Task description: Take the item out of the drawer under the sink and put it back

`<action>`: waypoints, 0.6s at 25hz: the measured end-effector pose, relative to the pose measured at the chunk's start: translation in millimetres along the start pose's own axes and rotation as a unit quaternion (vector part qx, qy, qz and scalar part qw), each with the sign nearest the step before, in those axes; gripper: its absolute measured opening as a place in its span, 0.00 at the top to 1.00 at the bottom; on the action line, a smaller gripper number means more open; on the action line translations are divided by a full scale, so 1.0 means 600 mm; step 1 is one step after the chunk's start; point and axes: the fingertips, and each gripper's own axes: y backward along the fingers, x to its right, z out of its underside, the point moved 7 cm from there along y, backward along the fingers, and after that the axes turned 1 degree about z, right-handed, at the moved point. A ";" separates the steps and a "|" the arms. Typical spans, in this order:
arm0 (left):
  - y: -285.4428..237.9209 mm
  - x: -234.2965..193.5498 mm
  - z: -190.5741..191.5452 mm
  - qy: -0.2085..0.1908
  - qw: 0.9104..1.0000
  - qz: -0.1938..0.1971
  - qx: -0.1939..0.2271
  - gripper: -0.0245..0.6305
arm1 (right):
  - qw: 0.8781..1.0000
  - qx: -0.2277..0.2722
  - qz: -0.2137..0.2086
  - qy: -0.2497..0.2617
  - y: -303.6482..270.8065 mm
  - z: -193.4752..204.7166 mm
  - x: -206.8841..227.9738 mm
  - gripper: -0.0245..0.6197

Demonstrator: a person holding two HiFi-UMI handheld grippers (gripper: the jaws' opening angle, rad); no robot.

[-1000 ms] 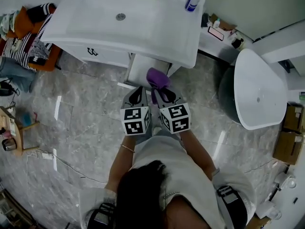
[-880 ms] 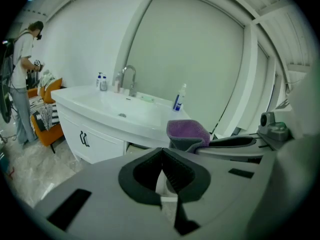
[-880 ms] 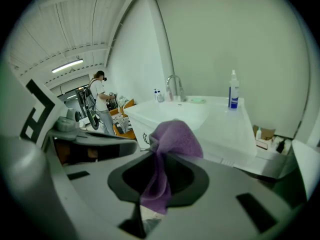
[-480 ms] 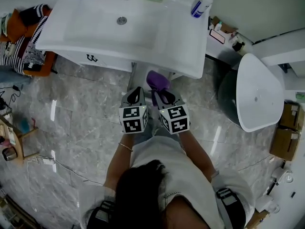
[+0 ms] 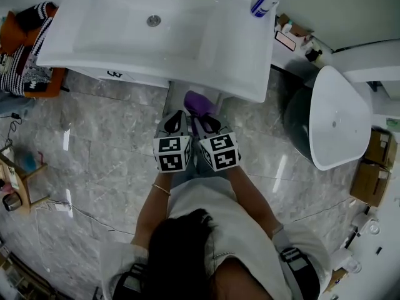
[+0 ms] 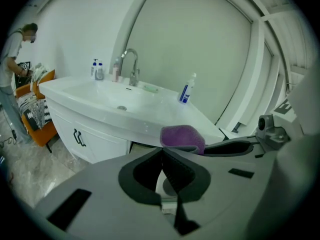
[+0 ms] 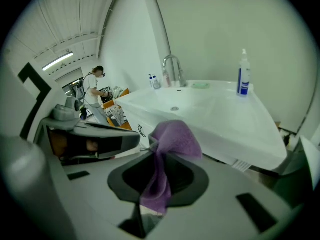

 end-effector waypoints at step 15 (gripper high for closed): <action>-0.085 -0.030 0.053 0.034 0.998 -0.045 -0.033 0.96 | 0.998 -0.053 -0.036 -0.010 -0.103 0.033 0.048 0.85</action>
